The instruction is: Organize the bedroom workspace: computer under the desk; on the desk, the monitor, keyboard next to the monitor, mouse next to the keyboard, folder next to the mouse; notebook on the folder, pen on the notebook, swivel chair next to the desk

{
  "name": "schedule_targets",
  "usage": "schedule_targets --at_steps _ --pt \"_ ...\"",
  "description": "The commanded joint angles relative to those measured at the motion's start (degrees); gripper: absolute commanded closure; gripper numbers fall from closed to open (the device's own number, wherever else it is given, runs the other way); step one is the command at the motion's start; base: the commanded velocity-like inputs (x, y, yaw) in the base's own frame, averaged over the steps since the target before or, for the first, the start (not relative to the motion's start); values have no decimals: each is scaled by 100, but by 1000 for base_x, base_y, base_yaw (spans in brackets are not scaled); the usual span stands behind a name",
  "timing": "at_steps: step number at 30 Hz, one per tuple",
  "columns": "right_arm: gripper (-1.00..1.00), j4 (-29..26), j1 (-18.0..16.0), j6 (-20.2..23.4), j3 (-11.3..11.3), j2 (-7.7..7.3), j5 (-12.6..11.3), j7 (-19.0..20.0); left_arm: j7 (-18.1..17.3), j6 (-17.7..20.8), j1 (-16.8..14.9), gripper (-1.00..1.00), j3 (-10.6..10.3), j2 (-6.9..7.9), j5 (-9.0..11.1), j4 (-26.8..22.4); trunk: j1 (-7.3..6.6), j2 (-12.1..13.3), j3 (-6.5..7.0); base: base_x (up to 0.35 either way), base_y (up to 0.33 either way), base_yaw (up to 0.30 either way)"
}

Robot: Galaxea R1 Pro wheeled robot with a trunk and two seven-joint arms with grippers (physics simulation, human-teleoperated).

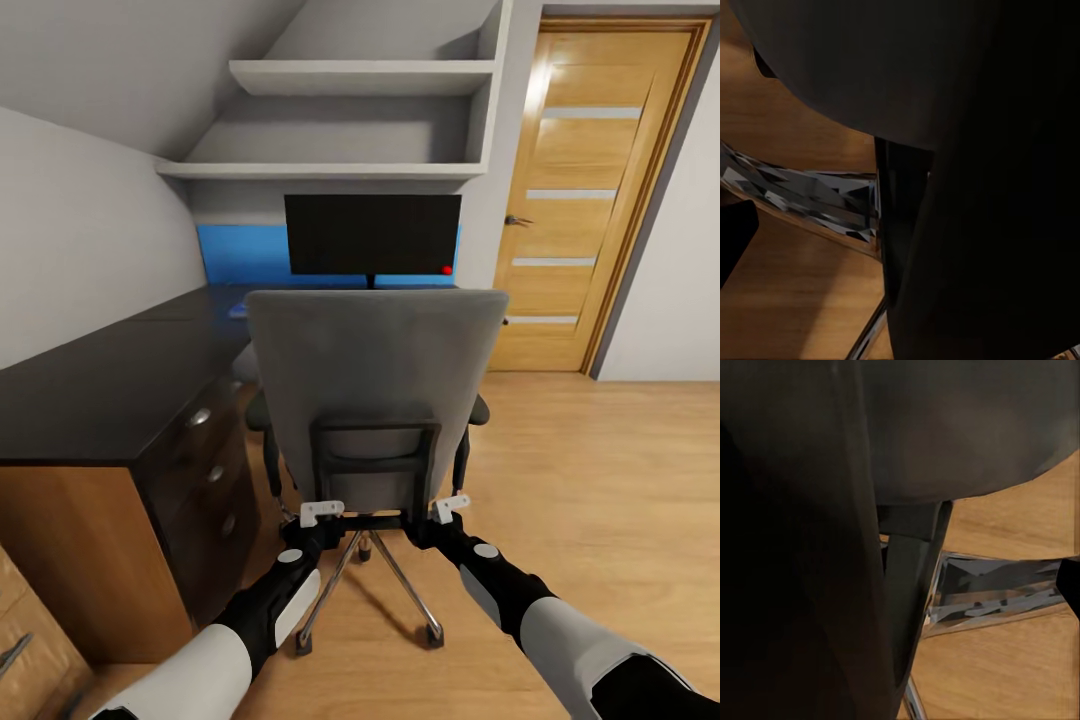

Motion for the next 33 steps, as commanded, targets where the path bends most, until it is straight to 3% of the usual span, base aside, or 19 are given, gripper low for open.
schedule_targets --at_steps 1,13,33 --pt "-100 9 -6 -26 29 -3 -60 11 42 14 -5 -100 -26 0 25 -6 2 -2 -5 320 -154 0" --pt "-100 8 -6 -26 35 -3 -60 12 42 14 -5 -100 -16 0 26 -6 2 -2 -5 320 -141 0" --pt "-100 7 -6 -26 42 4 -55 12 50 14 -5 -100 -15 0 26 -14 2 -2 -5 322 -13 0"
